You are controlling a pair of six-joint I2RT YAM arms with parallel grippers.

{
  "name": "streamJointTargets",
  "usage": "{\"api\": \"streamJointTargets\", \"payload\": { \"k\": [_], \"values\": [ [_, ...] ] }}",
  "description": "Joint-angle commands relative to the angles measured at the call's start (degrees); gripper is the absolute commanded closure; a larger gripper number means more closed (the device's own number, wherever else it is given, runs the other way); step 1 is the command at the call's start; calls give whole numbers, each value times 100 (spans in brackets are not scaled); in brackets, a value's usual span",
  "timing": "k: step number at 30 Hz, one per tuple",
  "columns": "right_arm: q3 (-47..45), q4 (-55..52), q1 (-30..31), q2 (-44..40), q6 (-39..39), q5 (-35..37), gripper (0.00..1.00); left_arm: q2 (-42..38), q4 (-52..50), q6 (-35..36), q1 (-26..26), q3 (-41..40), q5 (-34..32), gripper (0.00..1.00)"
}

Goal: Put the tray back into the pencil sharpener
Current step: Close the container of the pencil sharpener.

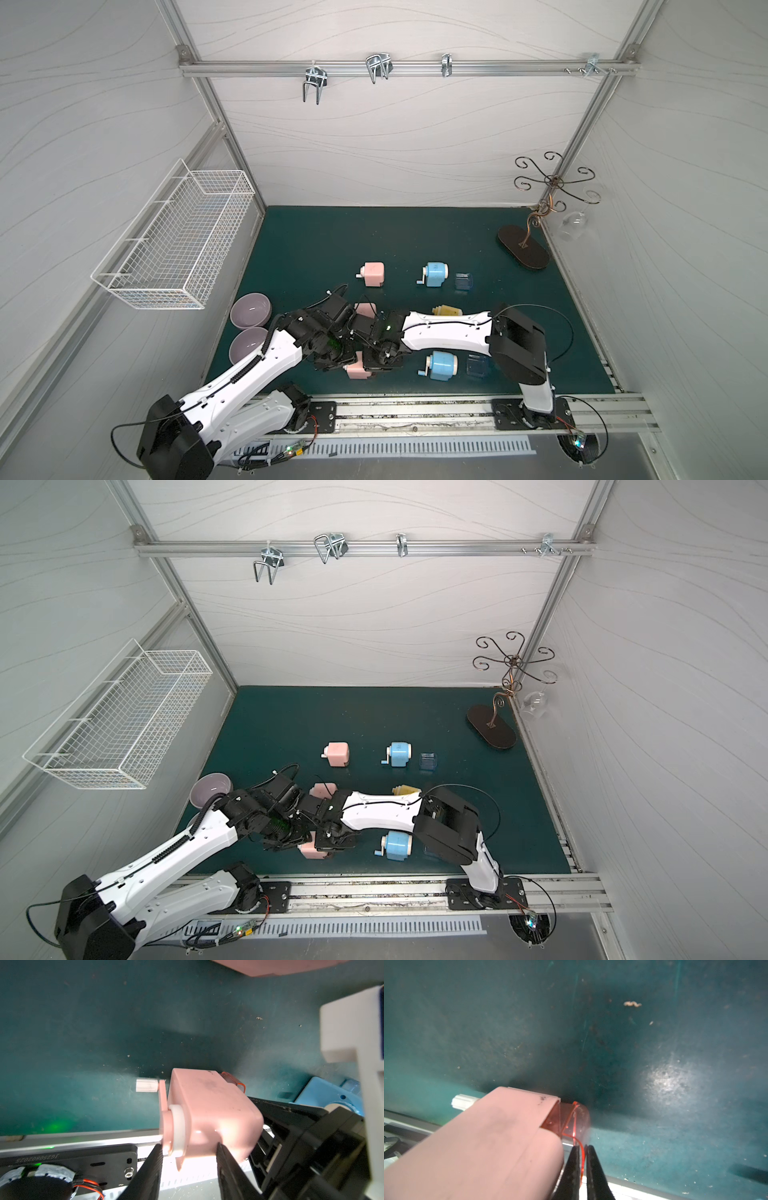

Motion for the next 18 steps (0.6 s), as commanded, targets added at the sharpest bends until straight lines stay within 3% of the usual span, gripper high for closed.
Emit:
{"api": "streamJointTargets", "payload": {
  "k": [1,18],
  "values": [
    [36,70,63,-201,-88,-58,88,127,148,5,-62,-140,-35,55],
    [32,-95,64,-533,-108,188,88,126,153,-3,-62,-142,-49,55]
  ]
}}
